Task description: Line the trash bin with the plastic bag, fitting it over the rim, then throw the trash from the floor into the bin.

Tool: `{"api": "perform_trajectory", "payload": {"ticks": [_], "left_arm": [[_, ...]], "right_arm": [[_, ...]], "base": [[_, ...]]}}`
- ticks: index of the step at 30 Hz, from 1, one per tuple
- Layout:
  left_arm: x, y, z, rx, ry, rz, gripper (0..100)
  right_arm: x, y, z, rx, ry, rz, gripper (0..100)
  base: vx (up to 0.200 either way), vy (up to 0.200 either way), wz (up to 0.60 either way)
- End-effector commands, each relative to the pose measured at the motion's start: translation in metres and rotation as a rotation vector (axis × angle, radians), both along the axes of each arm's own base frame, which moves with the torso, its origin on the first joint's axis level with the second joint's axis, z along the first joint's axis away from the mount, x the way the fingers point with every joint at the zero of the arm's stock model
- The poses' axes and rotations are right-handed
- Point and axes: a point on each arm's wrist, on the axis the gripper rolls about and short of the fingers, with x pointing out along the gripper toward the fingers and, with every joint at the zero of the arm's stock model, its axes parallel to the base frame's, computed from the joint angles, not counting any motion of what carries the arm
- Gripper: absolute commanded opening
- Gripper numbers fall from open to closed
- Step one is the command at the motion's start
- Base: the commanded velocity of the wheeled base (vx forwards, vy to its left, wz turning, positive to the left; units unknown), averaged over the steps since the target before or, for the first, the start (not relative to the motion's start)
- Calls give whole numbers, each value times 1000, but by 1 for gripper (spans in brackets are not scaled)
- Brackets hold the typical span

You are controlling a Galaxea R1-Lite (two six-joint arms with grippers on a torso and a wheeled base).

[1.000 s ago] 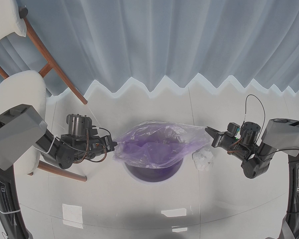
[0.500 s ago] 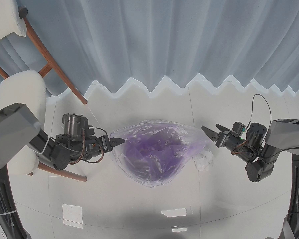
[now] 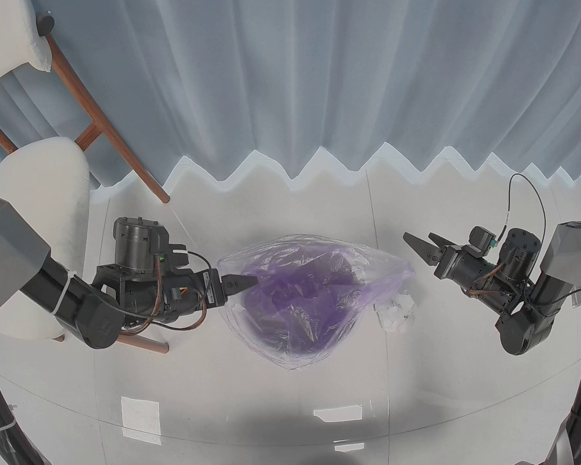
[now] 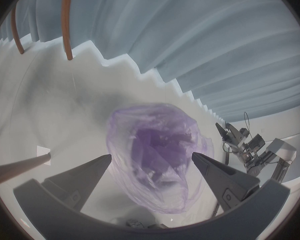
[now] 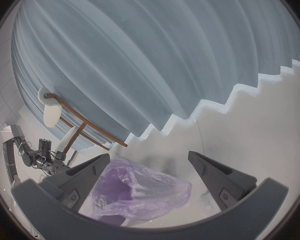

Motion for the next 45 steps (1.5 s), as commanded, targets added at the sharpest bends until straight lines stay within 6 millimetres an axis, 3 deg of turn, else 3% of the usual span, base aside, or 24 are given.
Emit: {"api": "perform_trajectory", "payload": {"ticks": [1,11,21,24,28,33,34,37,41,42,43,45], "left_arm": [[-11,-9,-6,11,28,-35,100],[-36,-20,-31,84,171,-94,100],[-26,-42,-33,0,168,-84,100],[-27,-45,-32,-4,169,-92,100],[-29,-51,-34,-4,174,-108,100],[-25,-55,-35,-18,184,-87,100],[-25,-55,-35,-15,184,-72,100],[-25,-55,-37,-12,187,-71,100],[-20,-59,-41,-2,177,-55,100],[-20,-59,-41,-2,177,-55,0],[-18,-59,-45,3,170,-44,0],[-18,-59,-45,1,158,-41,0]], "right_arm": [[-8,5,-2,-4,22,19,100],[-19,24,-25,-24,112,78,100],[-31,39,-35,-11,182,125,100],[-29,36,-29,-4,161,114,100],[-26,24,-5,12,84,79,100],[-35,20,18,17,71,73,100],[-42,18,30,13,105,73,100],[-47,17,34,2,154,72,100],[-54,20,19,-34,299,84,100],[-54,20,19,-34,299,84,100],[-55,26,5,-48,347,103,100],[-53,31,-6,-53,381,112,100]], "base": [[0,0,0],[0,0,0],[0,0,0],[0,0,0],[0,0,0],[0,0,0],[0,0,0],[0,0,0],[0,0,0],[0,0,0],[0,0,0],[0,0,0]]}}
